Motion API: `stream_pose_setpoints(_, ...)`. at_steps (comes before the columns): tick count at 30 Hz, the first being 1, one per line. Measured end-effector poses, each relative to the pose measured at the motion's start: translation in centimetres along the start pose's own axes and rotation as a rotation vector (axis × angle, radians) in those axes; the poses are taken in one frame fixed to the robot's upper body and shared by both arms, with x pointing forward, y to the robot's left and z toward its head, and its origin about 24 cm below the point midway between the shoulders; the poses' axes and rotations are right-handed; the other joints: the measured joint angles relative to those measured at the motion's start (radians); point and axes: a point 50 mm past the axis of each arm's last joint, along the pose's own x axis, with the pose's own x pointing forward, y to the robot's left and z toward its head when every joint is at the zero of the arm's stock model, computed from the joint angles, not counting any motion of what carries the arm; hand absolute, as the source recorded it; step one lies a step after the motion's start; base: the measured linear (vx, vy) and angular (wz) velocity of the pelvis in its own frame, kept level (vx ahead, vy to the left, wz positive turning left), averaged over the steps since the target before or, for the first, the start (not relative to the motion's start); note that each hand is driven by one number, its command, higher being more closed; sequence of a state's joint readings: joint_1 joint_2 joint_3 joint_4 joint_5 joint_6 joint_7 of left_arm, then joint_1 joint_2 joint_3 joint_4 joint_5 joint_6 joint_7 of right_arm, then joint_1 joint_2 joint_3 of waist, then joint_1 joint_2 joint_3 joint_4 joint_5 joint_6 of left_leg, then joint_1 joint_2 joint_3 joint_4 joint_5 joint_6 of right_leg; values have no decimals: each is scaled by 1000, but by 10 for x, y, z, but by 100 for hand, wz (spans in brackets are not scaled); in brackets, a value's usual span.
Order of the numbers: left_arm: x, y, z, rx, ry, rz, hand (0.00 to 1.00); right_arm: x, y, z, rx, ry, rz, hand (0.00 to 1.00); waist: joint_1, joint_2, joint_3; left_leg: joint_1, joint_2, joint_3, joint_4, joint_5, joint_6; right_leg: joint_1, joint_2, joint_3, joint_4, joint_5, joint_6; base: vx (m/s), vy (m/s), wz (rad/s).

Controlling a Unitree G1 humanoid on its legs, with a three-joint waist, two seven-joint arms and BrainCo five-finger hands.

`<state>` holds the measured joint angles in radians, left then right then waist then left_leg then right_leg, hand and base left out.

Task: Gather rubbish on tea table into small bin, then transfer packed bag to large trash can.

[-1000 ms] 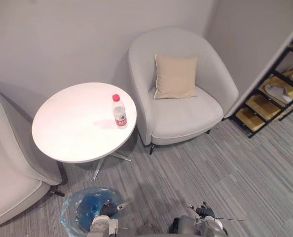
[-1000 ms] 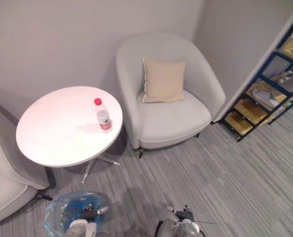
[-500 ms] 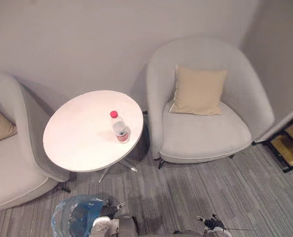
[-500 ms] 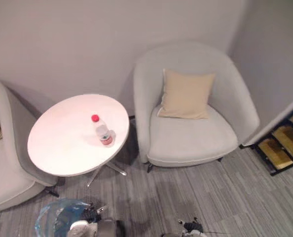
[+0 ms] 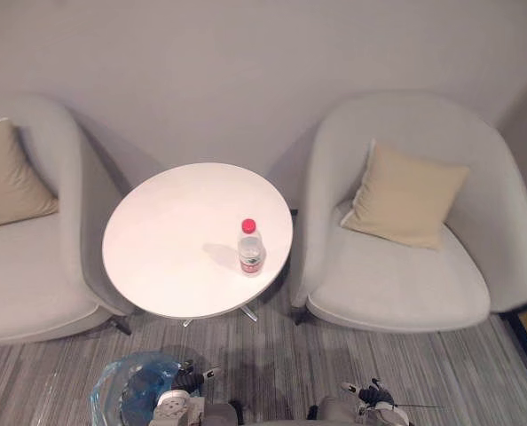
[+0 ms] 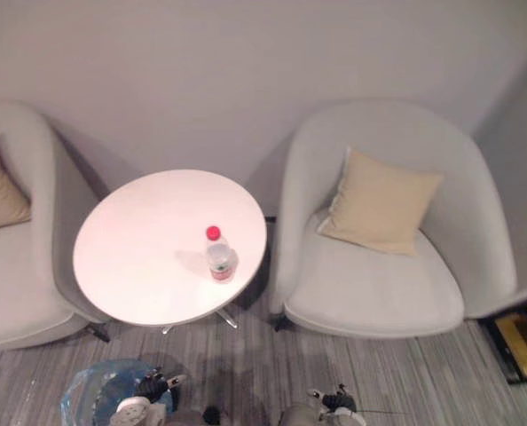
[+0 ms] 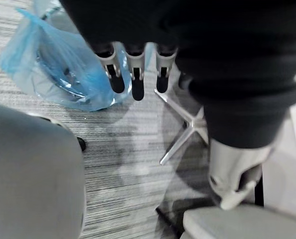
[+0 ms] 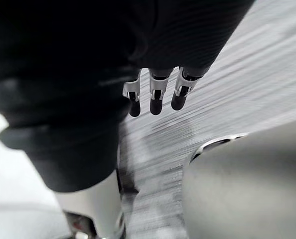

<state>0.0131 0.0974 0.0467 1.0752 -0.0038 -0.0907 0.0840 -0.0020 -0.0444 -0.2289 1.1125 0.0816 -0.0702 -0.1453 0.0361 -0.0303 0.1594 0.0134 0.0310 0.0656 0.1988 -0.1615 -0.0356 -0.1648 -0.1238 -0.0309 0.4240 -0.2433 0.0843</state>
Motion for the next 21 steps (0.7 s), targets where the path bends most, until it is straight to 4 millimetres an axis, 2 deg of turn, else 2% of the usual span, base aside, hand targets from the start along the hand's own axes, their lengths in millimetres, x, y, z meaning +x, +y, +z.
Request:
stream_pose_setpoints(1,0,2,0,3,-1,5,0,-1,1,-2,-2,6,2,0,0,-16,-5,-6,-13,-14,7,-7,-11,5,-2,30,-68,50,-3,109,-194,80)
stream_pose_setpoints(2,1,-2,0,-13,7,0,0,0,-3,-3,2,8,-6,0,-2,-4,-2,-13,-3,-63,35,-18,-27,26,5,5,-66,83,-15,195,-258,68)
stream_pose_setpoints(3,-1,-7,-4,-28,17,-9,0,0,-8,-2,-6,7,-18,0,5,24,-17,-15,23,-70,26,-23,-40,33,25,-19,-86,78,-24,194,-253,55)
stream_pose_setpoints(4,-1,-9,-5,-39,19,-11,0,1,-9,0,-9,2,-21,0,6,28,-15,-17,32,-75,23,-23,-46,35,32,-26,-92,78,-25,191,-207,34)
stream_pose_setpoints(5,-2,-12,-6,-54,31,-13,0,2,-11,3,-13,-6,-27,0,2,49,-14,-16,51,-98,10,-19,-58,55,47,-61,-119,80,-31,125,-162,34)
stream_pose_setpoints(6,-2,-13,-7,-54,35,-17,0,1,-11,2,-15,-3,-29,0,0,56,-15,-15,58,-111,4,-17,-62,68,55,-75,-132,81,-34,124,-152,35)
stream_pose_setpoints(10,-1,-11,-5,-30,30,-14,0,2,-11,7,-108,-31,-35,0,0,53,-15,-12,73,-163,-24,-4,-80,123,68,-135,-188,86,-42,85,-85,43)
stream_pose_setpoints(11,-1,-10,-5,-27,27,-12,0,2,-10,10,-146,-49,-28,0,3,44,-13,-12,72,-165,-27,-3,-82,130,67,-144,-196,86,-42,47,-6,40)
stream_pose_setpoints(13,-1,-7,-4,-7,23,-9,0,1,-2,23,-206,-115,-4,0,6,31,-15,-15,65,-181,-30,0,-81,134,65,-155,-206,89,-47,45,16,21)
stream_pose_setpoints(15,0,-6,-2,26,17,-7,0,-4,11,59,-298,-293,29,0,5,22,-19,-18,51,-186,-43,15,-78,140,54,-159,-229,101,-50,30,54,12)
stream_pose_setpoints(16,0,-7,-2,34,16,-7,0,-7,14,73,-325,-365,32,0,4,23,-19,-19,45,-187,-44,19,-75,147,49,-161,-241,107,-44,8,44,9)
stream_pose_setpoints(17,0,-7,-2,37,15,-5,0,-9,15,79,-338,-393,32,0,4,23,-19,-20,43,-187,-44,21,-74,150,47,-163,-247,110,-42,-4,49,13)
stream_pose_setpoints(19,0,-7,-2,43,11,-1,0,-18,20,108,-392,-545,34,0,5,24,-19,-30,29,-187,-46,36,-67,159,36,-171,-277,131,-38,-23,59,13)
stream_pose_setpoints(21,0,-7,-1,44,4,0,0,-23,26,125,-430,-629,39,0,7,24,-19,-30,25,-187,-58,47,-64,165,34,-173,-301,146,-36,-41,39,7)
